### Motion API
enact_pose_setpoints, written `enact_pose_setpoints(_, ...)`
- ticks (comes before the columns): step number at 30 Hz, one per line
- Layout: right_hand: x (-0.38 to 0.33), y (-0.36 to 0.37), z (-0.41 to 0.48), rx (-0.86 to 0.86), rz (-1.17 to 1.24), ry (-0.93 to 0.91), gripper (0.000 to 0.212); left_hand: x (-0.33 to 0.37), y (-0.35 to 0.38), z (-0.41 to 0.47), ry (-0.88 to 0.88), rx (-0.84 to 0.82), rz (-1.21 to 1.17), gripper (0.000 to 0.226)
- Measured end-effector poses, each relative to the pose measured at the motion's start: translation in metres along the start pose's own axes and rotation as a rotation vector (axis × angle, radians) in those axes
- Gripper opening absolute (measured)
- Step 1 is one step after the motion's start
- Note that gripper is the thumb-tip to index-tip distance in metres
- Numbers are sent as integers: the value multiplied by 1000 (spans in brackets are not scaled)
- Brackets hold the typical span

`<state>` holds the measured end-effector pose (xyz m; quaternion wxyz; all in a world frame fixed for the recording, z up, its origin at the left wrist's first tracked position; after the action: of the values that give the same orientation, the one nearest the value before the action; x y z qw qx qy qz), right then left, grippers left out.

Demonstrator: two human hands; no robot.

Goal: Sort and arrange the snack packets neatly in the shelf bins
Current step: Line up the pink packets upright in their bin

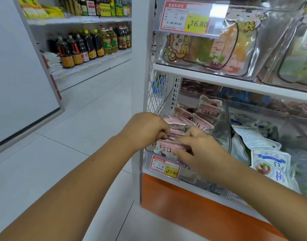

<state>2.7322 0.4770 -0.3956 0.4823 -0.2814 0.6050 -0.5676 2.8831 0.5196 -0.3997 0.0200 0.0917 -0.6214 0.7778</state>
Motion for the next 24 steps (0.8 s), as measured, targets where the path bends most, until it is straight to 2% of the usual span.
enact_pose_setpoints(3, 2, -1, 1, 61, -101, 19, 22, 0, -3, 0, -35, -13, -132, 20)
enact_pose_setpoints(6, -3, 12, 16, 135, -37, 6, 31, -1, -16, -4, -88, 34, -365, 26)
enact_pose_setpoints(9, -10, 30, 28, 27, -26, 28, 36, -4, -22, -16, -121, -6, -448, 33)
enact_pose_setpoints(13, -1, 26, 33, -247, 38, 33, 17, 5, -12, -34, -78, -205, -335, 40)
enact_pose_setpoints(16, 14, 5, 20, -360, 152, 55, 27, 12, -1, -38, -25, -200, -69, 40)
enact_pose_setpoints(18, 27, -10, 8, -311, 79, 33, 23, 16, 3, -36, 23, -128, 35, 34)
enact_pose_setpoints(22, 43, -19, -6, -128, -220, -62, 22, 37, 15, -27, 187, 37, -46, 26)
enact_pose_setpoints(24, 48, -19, -7, -126, -284, -55, 16, 40, 25, -19, 215, 40, -82, 26)
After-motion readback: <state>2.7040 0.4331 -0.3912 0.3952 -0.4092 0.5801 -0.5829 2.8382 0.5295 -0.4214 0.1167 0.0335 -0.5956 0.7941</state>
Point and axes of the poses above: each hand's wrist, its own z-axis towards the middle knuckle, its own y-axis out of the palm, x = y × z, the point moved 4 cm from there along z, towards the middle knuckle, and after that the axes turned 4 degrees about -z, right-handed, at the moved point
